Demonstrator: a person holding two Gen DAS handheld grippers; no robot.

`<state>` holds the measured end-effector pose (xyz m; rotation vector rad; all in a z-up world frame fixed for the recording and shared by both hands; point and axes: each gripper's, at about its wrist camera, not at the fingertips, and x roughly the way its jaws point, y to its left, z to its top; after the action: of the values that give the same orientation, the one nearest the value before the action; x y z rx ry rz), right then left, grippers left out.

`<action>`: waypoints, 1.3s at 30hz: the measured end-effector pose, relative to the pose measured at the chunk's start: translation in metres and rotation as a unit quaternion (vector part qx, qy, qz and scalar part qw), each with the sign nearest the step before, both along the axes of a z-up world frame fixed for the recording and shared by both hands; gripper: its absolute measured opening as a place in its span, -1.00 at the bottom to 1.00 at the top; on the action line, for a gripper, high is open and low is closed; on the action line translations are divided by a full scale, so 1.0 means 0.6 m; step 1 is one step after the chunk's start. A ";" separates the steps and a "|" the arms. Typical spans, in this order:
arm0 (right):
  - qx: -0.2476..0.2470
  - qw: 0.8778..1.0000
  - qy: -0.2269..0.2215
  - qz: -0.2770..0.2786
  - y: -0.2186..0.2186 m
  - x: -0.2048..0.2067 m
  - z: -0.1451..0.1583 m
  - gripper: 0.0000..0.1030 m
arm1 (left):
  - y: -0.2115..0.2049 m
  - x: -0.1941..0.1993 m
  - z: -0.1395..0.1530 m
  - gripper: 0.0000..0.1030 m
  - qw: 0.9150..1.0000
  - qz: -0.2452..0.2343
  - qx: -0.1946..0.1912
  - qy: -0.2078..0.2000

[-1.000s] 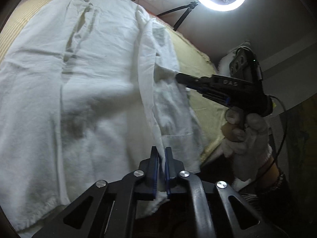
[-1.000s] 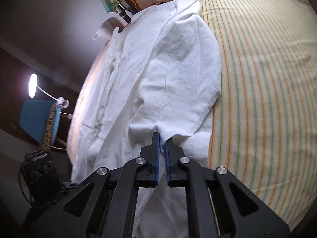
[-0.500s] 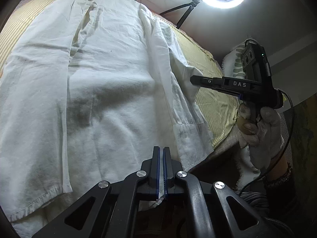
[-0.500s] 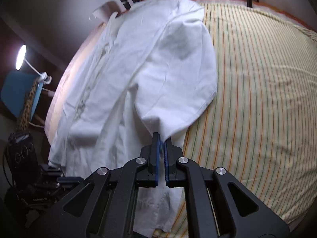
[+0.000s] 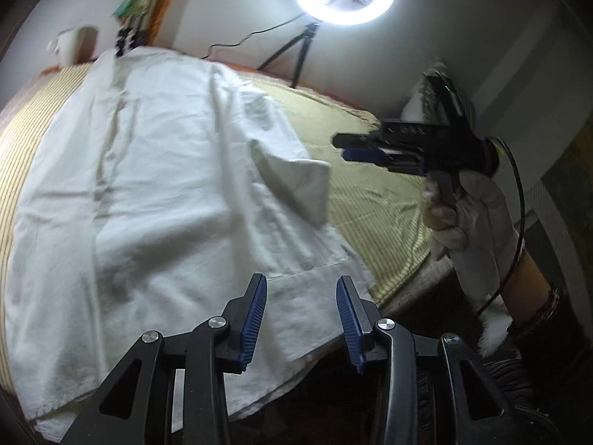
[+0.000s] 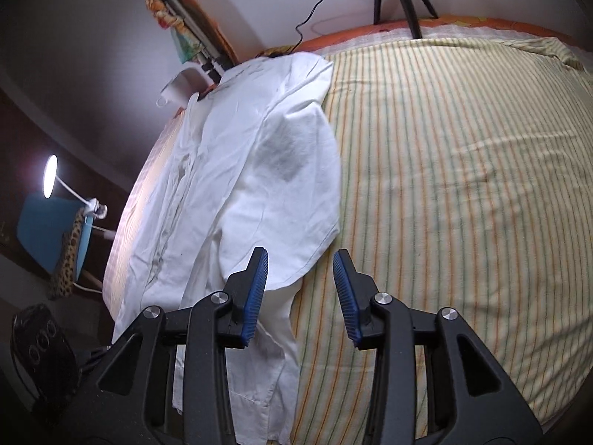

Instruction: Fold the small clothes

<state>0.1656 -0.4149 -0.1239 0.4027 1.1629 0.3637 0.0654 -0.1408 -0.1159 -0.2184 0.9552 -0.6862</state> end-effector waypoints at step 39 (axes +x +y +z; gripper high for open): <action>0.079 0.996 -0.003 -0.046 -0.057 0.039 -0.039 -0.24 | -0.192 -0.012 -0.037 -0.07 0.997 -0.007 0.069 -0.046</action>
<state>0.1887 -0.4492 -0.1476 0.5902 1.1101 0.3773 0.0583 -0.2559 -0.1384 -0.0577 0.9132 -0.6358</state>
